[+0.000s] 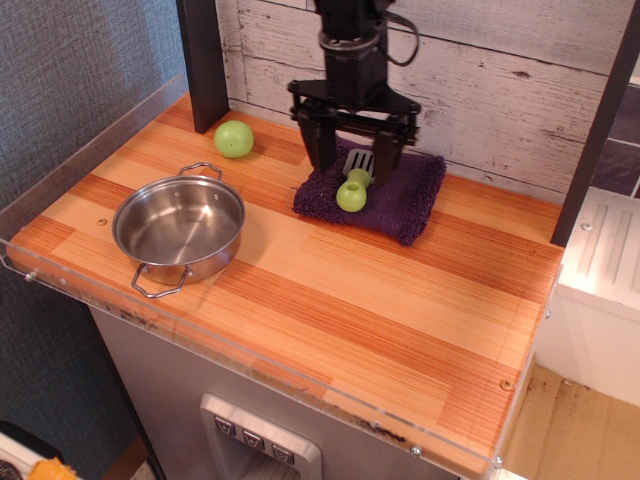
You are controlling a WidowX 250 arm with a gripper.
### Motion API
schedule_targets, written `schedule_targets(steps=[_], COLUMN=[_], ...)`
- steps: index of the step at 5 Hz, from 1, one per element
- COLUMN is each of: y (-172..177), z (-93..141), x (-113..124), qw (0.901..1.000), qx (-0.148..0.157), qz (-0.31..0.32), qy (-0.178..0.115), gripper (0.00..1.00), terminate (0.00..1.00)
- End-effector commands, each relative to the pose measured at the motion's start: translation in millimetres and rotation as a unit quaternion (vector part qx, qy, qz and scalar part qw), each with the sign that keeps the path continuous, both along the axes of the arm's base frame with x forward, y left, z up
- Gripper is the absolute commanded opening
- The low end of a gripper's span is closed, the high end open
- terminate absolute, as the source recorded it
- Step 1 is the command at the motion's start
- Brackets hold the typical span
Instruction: Put the spatula on the purple towel.
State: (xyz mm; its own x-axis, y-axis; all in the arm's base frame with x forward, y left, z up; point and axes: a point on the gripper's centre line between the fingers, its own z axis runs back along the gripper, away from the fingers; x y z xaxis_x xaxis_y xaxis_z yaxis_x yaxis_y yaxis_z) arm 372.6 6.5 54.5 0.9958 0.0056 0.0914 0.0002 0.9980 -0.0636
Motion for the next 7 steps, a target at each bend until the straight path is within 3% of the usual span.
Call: schedule_targets(steps=[1,2,4,5,7], y=[-0.6,4.9,12.7,16.0,21.1], z=[68.0,78.0,66.7,67.3,71.0], x=[-11.5,-31.8,-61.9,-68.1,-71.2], qw=[0.997,0.9964,0.9984,0.9983,0.9982], qx=[-0.006,-0.013,0.002,0.028,0.027], qz=[-0.045,-0.042,-0.035,-0.028,-0.02], qy=[-0.062,-0.072,-0.044,-0.043,-0.049], gripper=[1.0,1.0,1.0,1.0,1.0], terminate=[0.0,0.0,0.0,0.0,0.0])
